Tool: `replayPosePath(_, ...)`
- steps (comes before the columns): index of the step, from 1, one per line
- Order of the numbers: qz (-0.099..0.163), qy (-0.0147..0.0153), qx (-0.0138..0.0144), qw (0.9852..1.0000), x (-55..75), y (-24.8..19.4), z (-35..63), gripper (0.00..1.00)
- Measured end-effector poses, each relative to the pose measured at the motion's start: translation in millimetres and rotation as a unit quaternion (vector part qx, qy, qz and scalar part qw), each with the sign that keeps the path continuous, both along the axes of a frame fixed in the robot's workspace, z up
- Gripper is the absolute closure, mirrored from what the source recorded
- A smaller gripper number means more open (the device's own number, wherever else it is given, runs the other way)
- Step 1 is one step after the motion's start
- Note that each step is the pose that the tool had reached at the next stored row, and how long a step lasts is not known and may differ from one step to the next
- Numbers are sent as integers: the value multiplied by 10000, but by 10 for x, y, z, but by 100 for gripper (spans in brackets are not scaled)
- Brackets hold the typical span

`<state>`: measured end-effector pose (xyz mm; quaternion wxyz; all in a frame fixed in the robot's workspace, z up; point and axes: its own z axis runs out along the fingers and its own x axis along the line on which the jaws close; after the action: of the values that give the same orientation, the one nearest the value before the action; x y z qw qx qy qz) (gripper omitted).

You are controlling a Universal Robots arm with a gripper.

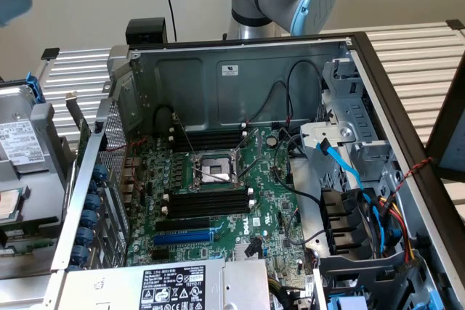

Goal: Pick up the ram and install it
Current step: 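Reach for the ram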

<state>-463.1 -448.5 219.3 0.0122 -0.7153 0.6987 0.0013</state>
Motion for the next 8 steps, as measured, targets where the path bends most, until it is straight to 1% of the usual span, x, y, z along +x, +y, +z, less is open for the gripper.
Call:
replayPosePath(7,0,0,-1,10000,0,0,0,88)
replayPosePath(8,0,0,0,10000,0,0,0,87)
